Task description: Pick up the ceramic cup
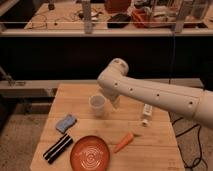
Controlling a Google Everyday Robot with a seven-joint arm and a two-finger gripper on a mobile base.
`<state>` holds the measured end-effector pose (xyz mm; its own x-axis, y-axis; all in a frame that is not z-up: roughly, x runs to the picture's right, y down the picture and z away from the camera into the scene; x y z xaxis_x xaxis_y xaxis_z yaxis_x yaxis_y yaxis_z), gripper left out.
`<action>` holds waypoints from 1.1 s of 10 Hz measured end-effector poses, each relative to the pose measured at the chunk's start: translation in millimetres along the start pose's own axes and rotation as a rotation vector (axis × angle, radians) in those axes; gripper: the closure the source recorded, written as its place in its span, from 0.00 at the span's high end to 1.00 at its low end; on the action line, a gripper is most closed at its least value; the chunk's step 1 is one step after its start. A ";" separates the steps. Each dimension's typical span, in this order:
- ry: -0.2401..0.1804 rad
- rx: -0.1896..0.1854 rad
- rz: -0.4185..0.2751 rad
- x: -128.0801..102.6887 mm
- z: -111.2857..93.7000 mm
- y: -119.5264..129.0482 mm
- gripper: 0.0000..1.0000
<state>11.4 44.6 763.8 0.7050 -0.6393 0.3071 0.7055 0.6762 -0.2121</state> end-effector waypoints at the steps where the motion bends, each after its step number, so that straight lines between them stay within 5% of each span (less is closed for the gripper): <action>1: -0.016 -0.003 -0.019 -6.7 12.6 -2.3 0.80; 11: -0.073 -0.019 -0.079 -20.7 64.6 -14.1 0.80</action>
<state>-17.8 72.0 820.4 0.6402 -0.6619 0.3899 0.7608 0.6169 -0.2018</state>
